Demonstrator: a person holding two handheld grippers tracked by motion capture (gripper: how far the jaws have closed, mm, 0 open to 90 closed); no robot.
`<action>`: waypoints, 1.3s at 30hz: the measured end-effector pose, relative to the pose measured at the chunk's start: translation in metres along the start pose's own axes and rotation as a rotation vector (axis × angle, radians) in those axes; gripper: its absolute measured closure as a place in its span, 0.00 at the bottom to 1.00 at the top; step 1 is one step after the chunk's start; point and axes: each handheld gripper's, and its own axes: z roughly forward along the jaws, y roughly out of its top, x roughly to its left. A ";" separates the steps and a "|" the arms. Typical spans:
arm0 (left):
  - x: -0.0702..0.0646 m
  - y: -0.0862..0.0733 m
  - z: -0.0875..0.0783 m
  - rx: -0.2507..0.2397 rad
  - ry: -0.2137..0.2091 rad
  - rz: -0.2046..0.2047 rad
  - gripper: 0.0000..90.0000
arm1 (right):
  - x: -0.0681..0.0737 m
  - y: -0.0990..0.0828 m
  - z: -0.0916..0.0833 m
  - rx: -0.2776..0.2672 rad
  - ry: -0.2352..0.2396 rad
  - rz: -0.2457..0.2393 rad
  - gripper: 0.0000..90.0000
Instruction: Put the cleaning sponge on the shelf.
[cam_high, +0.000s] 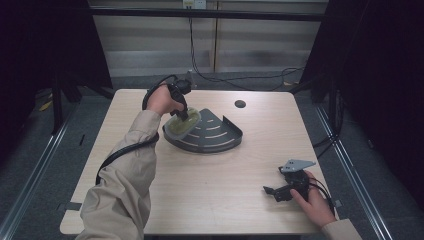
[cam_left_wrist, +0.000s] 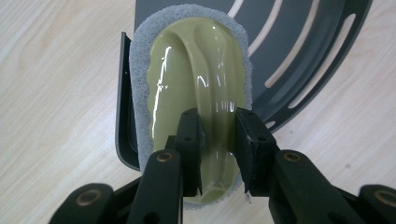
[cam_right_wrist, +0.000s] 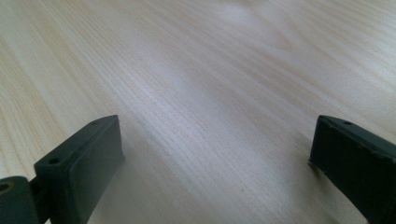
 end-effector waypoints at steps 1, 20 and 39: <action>0.000 0.000 0.000 0.000 0.000 0.000 0.80 | 0.000 0.000 0.000 0.000 0.000 0.000 0.02; 0.011 0.010 0.026 0.002 -0.011 0.003 0.80 | 0.000 0.000 0.000 0.000 0.000 0.001 0.02; 0.022 0.003 0.052 0.018 -0.010 -0.034 0.80 | 0.000 0.000 0.000 0.001 0.001 0.001 0.02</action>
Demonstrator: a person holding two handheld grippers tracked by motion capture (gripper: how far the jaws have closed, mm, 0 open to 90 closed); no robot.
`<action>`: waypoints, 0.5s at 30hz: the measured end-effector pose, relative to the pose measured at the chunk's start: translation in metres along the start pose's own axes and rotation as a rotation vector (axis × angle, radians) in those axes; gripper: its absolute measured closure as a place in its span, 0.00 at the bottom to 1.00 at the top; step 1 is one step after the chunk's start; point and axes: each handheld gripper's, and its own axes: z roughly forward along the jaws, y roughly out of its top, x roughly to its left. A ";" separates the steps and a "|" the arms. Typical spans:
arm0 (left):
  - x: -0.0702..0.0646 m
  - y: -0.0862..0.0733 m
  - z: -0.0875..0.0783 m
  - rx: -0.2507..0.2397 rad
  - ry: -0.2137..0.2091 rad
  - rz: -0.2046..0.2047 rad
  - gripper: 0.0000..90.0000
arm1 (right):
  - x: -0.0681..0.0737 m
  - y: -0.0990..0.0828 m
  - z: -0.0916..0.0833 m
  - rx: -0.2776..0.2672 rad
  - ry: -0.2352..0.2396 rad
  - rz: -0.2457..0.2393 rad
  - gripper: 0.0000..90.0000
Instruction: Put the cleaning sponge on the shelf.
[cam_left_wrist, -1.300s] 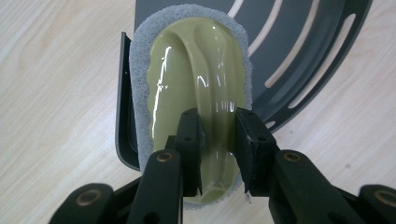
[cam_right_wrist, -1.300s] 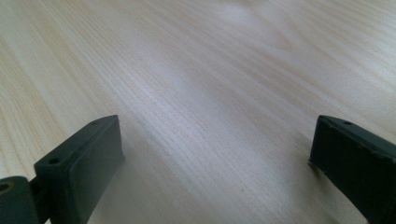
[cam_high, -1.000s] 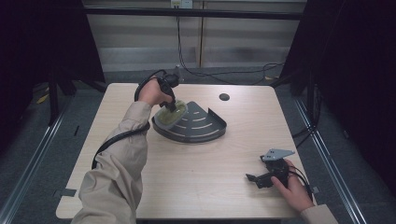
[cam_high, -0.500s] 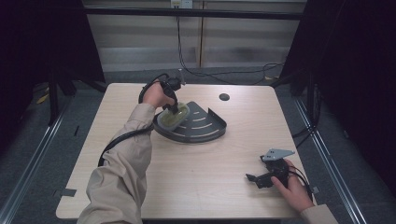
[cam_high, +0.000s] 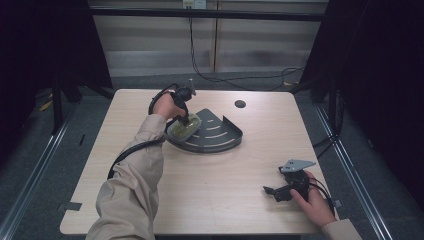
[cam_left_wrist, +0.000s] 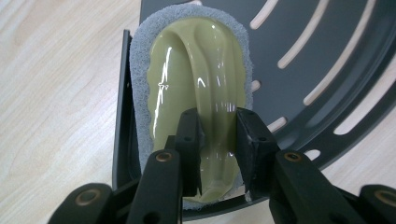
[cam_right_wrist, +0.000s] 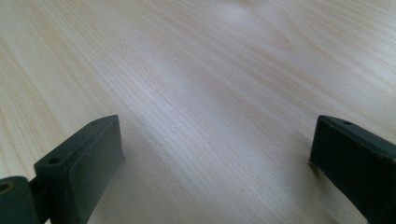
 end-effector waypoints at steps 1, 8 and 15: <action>0.001 -0.001 0.001 -0.001 -0.006 -0.004 0.80 | 0.000 0.000 0.000 0.000 0.000 0.001 0.02; 0.002 -0.002 0.003 -0.005 0.001 -0.001 0.80 | 0.000 0.000 0.000 0.000 0.000 0.001 0.02; 0.002 -0.001 0.005 -0.007 0.005 0.001 0.79 | 0.000 0.000 0.000 0.000 0.000 0.000 0.02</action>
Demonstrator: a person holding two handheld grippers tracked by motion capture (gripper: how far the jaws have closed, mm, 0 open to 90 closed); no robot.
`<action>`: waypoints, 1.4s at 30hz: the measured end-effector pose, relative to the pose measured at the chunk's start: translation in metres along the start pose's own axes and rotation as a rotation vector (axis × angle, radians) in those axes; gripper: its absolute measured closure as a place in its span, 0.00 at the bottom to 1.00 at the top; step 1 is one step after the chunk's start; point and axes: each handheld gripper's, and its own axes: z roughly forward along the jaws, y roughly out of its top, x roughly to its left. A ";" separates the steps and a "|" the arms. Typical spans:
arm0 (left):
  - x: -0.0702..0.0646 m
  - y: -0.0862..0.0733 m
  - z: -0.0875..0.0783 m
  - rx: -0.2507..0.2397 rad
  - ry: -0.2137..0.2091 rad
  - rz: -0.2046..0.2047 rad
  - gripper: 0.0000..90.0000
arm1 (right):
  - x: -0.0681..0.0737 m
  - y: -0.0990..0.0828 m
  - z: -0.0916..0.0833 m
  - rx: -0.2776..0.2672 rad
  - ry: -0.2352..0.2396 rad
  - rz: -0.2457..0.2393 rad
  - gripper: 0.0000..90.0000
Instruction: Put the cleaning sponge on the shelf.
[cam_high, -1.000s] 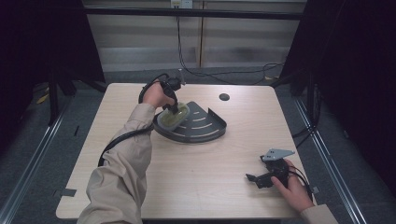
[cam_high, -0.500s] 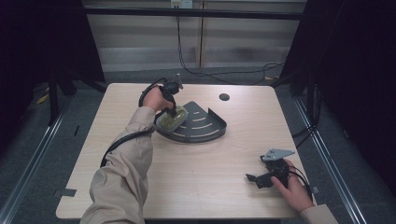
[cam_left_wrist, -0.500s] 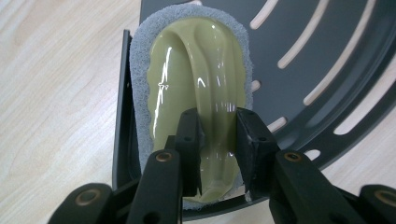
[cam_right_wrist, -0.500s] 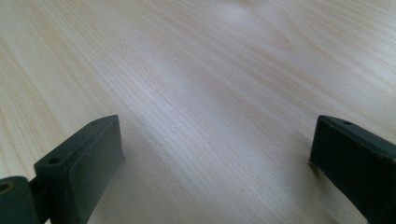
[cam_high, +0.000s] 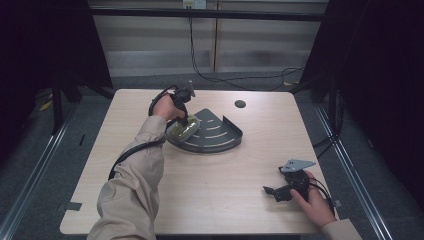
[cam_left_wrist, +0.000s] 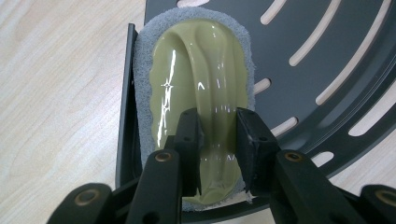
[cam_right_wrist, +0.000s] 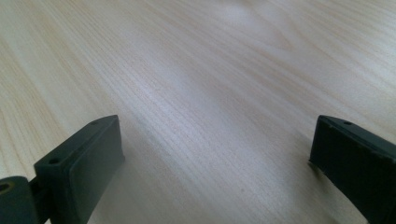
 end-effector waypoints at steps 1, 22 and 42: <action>0.000 0.000 0.000 0.000 0.000 0.000 0.79 | 0.000 0.000 0.000 0.000 0.000 0.000 0.02; 0.002 -0.009 0.004 -0.055 0.044 -0.054 0.62 | 0.000 0.000 0.000 0.000 -0.001 0.000 0.02; -0.004 -0.026 -0.018 -0.117 0.077 -0.099 0.25 | 0.000 0.000 0.000 0.000 0.000 0.000 0.02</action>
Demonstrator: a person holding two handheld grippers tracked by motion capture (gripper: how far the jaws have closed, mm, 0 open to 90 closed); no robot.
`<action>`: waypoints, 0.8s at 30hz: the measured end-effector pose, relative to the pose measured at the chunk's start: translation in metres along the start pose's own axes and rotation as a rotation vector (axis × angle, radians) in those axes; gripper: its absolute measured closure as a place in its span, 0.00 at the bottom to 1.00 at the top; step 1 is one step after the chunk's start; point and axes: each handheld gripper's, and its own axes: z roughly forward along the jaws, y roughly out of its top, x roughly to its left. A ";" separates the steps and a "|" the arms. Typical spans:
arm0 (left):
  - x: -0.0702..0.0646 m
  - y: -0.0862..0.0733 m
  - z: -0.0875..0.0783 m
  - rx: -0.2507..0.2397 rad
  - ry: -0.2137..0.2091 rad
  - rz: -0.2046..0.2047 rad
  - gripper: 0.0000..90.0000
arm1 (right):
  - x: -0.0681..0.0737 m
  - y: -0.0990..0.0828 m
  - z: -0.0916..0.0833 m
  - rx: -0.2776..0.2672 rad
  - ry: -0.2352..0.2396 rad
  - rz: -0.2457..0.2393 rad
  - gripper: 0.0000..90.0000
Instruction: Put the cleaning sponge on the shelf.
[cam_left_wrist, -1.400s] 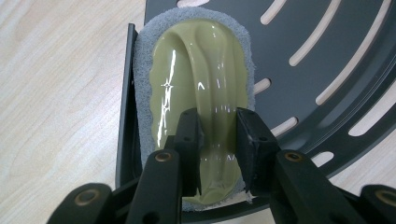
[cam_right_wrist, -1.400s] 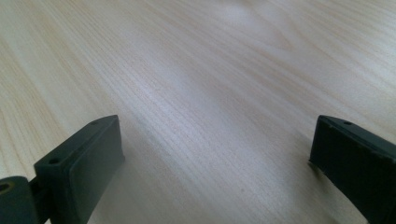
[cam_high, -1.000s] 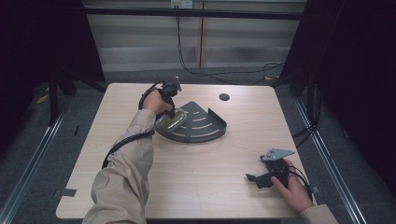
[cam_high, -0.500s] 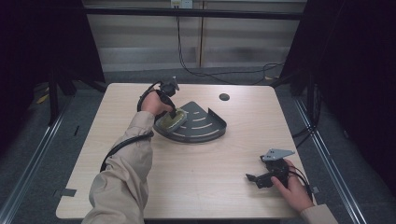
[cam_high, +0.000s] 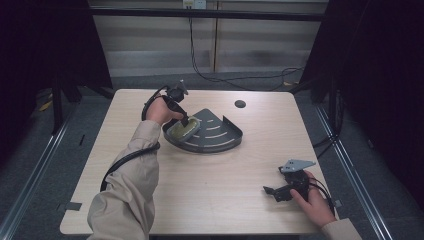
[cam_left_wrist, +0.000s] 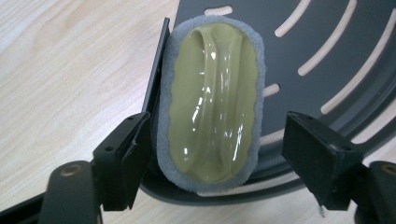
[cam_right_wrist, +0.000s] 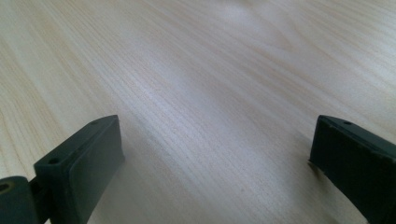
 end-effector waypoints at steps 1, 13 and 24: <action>0.000 0.000 0.000 0.000 0.000 0.000 0.24 | 0.000 0.000 0.000 0.000 0.000 0.000 0.02; -0.005 -0.011 -0.016 -0.040 -0.002 -0.010 0.20 | 0.000 0.000 0.000 0.000 -0.002 0.002 0.02; -0.005 -0.025 -0.031 -0.070 -0.006 -0.015 0.20 | 0.001 -0.001 -0.001 0.001 -0.003 0.008 0.02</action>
